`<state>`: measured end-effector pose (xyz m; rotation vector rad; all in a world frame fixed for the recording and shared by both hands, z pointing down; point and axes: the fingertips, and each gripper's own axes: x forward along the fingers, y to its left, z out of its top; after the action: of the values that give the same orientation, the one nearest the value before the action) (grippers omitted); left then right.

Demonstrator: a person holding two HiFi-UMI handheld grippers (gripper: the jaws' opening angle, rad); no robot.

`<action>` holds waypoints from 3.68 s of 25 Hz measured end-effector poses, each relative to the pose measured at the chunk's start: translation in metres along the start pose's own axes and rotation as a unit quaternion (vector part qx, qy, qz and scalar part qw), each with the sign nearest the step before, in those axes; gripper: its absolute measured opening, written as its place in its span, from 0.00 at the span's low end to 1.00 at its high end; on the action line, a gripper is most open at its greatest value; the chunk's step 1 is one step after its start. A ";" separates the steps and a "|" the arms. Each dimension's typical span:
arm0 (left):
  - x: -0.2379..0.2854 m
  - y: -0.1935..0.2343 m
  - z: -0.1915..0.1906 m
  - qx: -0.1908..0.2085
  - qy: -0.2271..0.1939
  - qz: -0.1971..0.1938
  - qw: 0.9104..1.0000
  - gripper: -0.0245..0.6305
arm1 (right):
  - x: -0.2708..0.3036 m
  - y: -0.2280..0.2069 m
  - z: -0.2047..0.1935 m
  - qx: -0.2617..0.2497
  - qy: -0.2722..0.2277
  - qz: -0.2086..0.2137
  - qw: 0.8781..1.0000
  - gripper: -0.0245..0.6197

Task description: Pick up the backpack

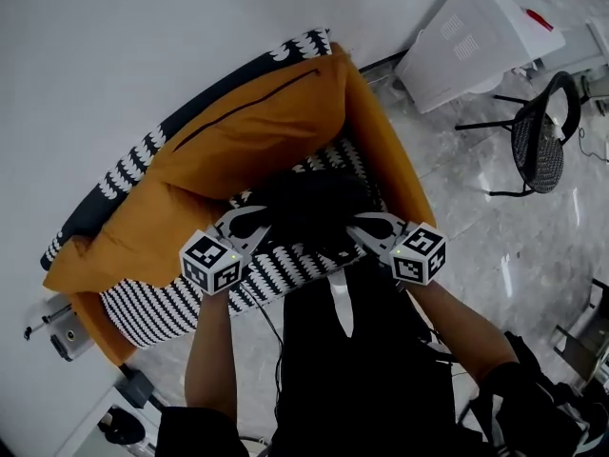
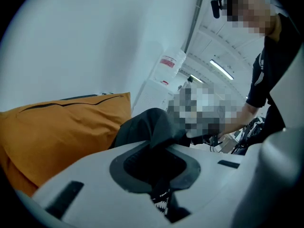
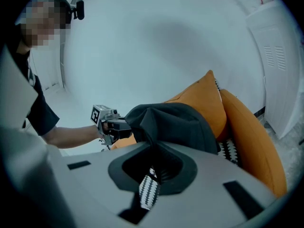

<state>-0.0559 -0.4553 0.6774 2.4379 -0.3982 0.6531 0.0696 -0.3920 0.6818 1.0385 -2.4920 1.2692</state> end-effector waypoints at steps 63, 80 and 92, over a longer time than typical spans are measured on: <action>-0.131 -0.132 0.246 0.095 -0.208 0.007 0.974 0.10 | -0.142 0.155 0.271 -0.215 -0.156 0.055 0.962 0.09; -0.198 -0.169 0.332 0.150 -0.270 0.026 0.951 0.10 | -0.179 0.232 0.347 -0.296 -0.222 0.096 0.924 0.09; -0.232 -0.207 0.380 0.202 -0.305 0.025 0.930 0.10 | -0.210 0.272 0.382 -0.340 -0.258 0.111 0.898 0.09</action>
<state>-0.0273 -0.4903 0.1886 3.0128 -0.6174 -0.0406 0.1136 -0.4670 0.1751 0.9943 -3.1335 0.0558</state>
